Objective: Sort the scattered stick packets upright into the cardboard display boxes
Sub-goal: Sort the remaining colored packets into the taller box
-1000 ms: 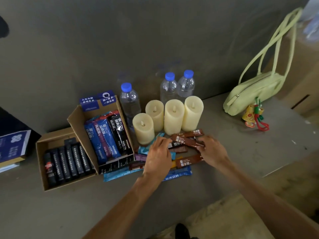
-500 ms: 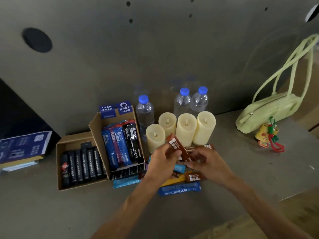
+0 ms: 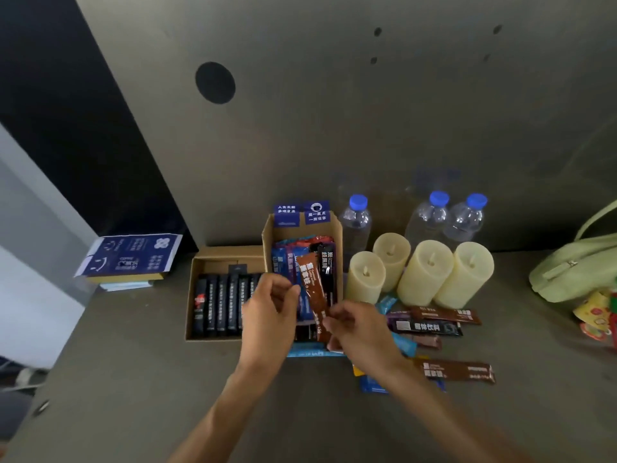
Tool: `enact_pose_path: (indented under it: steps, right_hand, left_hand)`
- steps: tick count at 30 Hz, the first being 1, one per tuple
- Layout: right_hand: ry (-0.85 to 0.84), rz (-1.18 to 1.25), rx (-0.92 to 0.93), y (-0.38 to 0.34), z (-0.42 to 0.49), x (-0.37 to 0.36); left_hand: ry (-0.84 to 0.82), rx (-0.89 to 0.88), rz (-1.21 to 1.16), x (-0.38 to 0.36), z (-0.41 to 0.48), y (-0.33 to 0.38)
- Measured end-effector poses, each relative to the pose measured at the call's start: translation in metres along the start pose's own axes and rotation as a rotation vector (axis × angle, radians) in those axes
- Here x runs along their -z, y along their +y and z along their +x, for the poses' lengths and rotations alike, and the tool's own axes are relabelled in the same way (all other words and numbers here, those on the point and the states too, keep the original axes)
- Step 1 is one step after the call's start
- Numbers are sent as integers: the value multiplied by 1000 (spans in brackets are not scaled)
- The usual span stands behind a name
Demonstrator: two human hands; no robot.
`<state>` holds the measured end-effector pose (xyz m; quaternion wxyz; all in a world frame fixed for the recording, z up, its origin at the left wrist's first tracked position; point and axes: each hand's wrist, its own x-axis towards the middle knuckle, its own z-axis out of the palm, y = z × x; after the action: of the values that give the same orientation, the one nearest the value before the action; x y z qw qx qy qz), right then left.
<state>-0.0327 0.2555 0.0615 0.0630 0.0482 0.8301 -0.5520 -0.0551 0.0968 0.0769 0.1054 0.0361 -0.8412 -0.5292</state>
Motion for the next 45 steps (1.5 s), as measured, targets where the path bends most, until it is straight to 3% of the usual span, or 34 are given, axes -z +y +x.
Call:
enact_pose_path:
  steps: [3,18,45]
  right_hand:
    - [12,12,6,-7,11,-30]
    - [106,-332,67,-8,58,-76]
    - [131,-387,168,2,59,-78]
  left_hand:
    - [61,24,60,14,11,-18]
    - [-85,8,99,27,28,-38]
    - [-83,7,78,31,26,-38]
